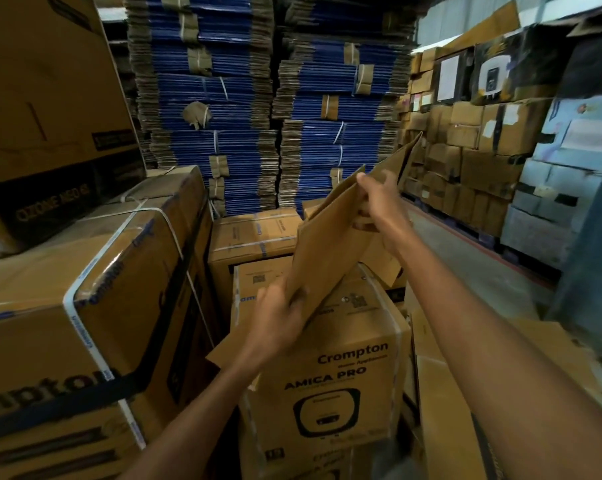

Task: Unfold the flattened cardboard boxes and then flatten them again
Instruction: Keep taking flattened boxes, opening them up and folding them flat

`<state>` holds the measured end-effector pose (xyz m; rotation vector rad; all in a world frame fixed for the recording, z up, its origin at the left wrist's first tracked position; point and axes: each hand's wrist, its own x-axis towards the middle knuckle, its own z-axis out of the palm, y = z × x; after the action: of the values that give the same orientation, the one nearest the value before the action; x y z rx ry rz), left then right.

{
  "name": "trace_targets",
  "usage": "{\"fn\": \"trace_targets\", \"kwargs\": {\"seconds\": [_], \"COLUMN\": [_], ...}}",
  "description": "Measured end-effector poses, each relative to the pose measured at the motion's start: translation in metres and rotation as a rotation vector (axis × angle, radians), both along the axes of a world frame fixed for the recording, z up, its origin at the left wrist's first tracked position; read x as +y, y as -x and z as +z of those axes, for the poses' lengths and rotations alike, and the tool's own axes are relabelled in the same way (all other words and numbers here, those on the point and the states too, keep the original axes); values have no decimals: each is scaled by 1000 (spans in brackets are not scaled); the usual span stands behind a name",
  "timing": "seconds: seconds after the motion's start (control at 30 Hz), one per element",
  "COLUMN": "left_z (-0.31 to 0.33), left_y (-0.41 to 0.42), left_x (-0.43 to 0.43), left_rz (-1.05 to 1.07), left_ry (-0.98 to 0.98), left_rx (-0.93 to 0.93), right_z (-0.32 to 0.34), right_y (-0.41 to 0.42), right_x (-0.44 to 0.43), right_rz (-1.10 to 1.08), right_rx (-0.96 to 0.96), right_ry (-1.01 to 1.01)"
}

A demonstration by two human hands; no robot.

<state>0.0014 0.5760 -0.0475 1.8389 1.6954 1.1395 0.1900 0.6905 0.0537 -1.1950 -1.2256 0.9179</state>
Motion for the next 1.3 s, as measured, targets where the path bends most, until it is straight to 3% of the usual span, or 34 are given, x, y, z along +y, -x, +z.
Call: {"fn": "trace_targets", "kwargs": {"seconds": [0.17, 0.23, 0.3, 0.4, 0.47, 0.57, 0.67, 0.8, 0.93, 1.3], "left_z": [59, 83, 104, 124, 128, 121, 93, 41, 0, -15], "left_y": [-38, -47, -50, -46, -44, -45, -44, -38, -35, -21], "left_x": [11, 22, 38, 62, 71, 61, 44, 19, -2, -21], "left_rz": [-4, 8, 54, 114, 180, 224, 256, 306, 352, 420], "left_ry": [-191, -206, -182, -136, -134, -150, -136, -116, -53, -27], "left_rx": [-22, -97, -213, -484, -646, -955, -1156, -1306, -1383, -1489], "right_z": [-38, -64, -91, -125, -140, -149, -152, -148, -147, -138], "right_y": [13, 18, 27, 41, 43, 34, 15, -14, -32, -23], "right_x": [-62, -92, -118, -134, -134, -128, -122, -115, -106, -114], "right_rz": [27, 191, 412, 647, 655, 465, 178, -59, -193, -198], "right_rx": [-5, -114, -91, 187, 467, 1005, 1242, 1289, 1100, 858], "right_ry": [-55, 12, 164, 438, 522, 481, 286, 183, 239, 145]}}
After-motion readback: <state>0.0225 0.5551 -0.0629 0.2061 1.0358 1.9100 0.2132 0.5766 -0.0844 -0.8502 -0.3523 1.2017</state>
